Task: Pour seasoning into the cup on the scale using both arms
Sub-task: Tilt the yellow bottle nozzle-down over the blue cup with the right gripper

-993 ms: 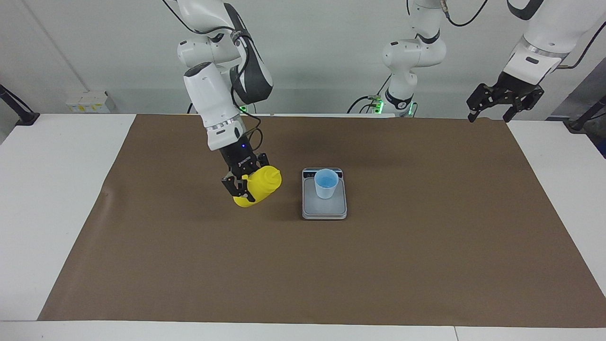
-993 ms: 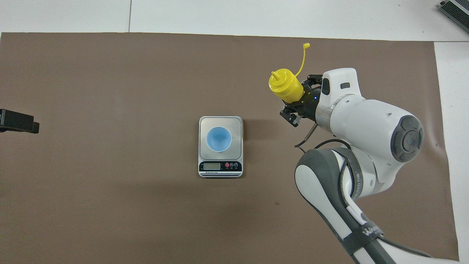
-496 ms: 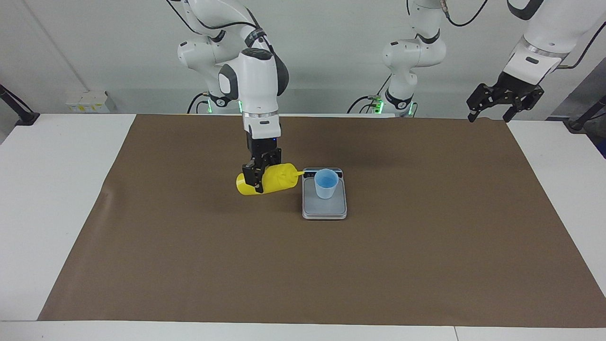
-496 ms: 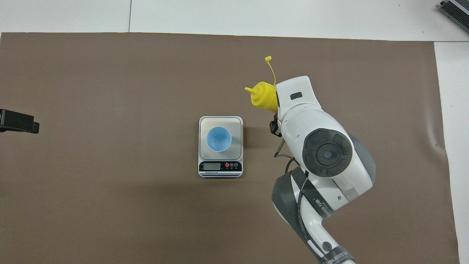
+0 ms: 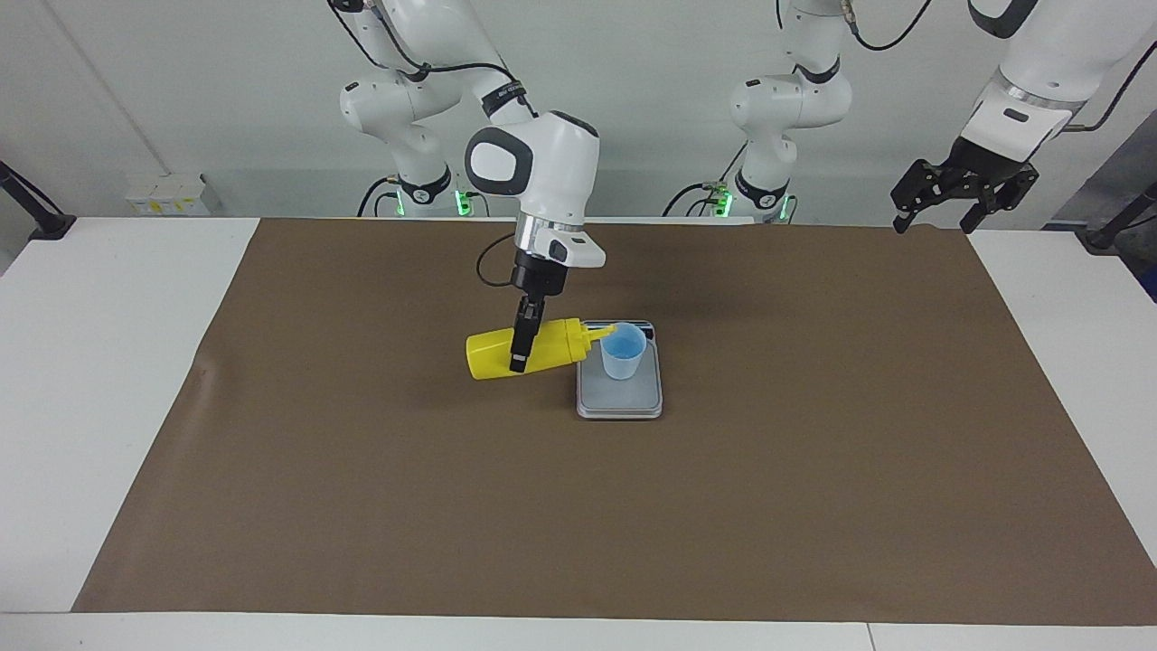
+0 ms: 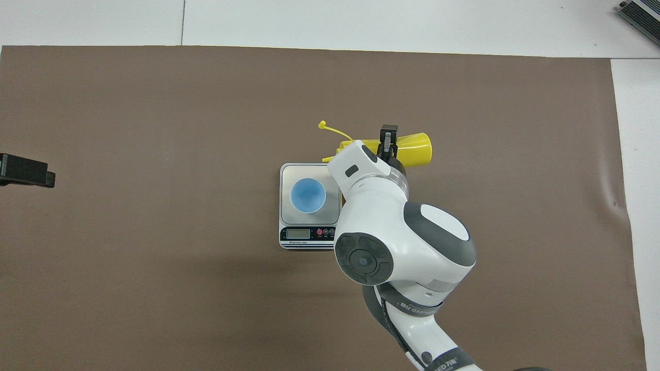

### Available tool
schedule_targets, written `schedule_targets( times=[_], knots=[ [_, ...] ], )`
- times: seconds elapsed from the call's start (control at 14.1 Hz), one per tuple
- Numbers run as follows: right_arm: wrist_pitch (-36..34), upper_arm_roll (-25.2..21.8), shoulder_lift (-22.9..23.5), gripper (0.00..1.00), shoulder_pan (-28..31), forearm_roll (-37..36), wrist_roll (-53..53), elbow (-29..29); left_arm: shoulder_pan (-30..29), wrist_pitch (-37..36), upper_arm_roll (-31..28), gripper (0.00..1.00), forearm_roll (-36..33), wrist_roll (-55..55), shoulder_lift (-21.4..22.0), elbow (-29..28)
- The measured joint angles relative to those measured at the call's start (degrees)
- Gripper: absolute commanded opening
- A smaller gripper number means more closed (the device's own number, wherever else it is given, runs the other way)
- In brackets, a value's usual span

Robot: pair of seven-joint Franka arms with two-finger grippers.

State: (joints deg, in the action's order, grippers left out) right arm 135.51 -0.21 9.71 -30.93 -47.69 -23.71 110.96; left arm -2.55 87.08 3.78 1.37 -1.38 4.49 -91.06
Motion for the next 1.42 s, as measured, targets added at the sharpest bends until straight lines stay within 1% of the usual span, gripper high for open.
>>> schedule_targets(
  times=[0.14,0.28,0.35,0.57,0.71,0.85,0.99,1.13,1.42],
  knots=[
    [-0.26,0.0,0.72,0.0,-0.48,-3.24,-0.18,0.0,0.0,0.0,0.0,1.0,0.0,0.0,0.0,0.0],
    [-1.6,0.04,1.56,0.0,-1.6,-11.1,-0.11,0.02,0.0,0.0,0.0,1.0,0.0,0.0,0.0,0.0],
    [-1.93,0.06,2.03,0.0,-2.06,-13.54,-0.11,0.02,0.0,-0.01,0.0,1.0,0.0,0.0,0.0,0.0],
    [-3.07,0.08,2.99,0.0,-4.05,-16.69,-0.12,0.01,0.0,-0.01,0.0,1.0,0.0,0.0,0.0,0.0],
    [-4.11,0.1,3.26,0.0,-5.04,-20.09,-0.14,0.02,0.0,-0.01,0.0,1.0,0.0,0.0,0.0,0.0],
    [-6.67,0.12,3.99,0.0,-6.78,-23.79,-0.81,0.03,0.0,-0.01,0.0,1.0,0.0,0.0,0.0,0.0],
    [-11.11,0.18,5.28,0.0,-9.78,-28.68,-1.91,0.04,0.0,-0.02,0.0,1.0,0.0,0.0,0.0,0.0],
    [-13.13,0.19,6.4,0.0,-11.34,-30.51,-2.62,0.02,0.0,-0.02,0.0,1.0,0.0,0.0,0.0,0.0],
    [-13.52,-0.18,6.58,0.0,-11.29,-31.18,-4.92,-0.2,0.0,-0.02,0.0,1.0,0.0,0.0,0.0,0.0]
  ],
)
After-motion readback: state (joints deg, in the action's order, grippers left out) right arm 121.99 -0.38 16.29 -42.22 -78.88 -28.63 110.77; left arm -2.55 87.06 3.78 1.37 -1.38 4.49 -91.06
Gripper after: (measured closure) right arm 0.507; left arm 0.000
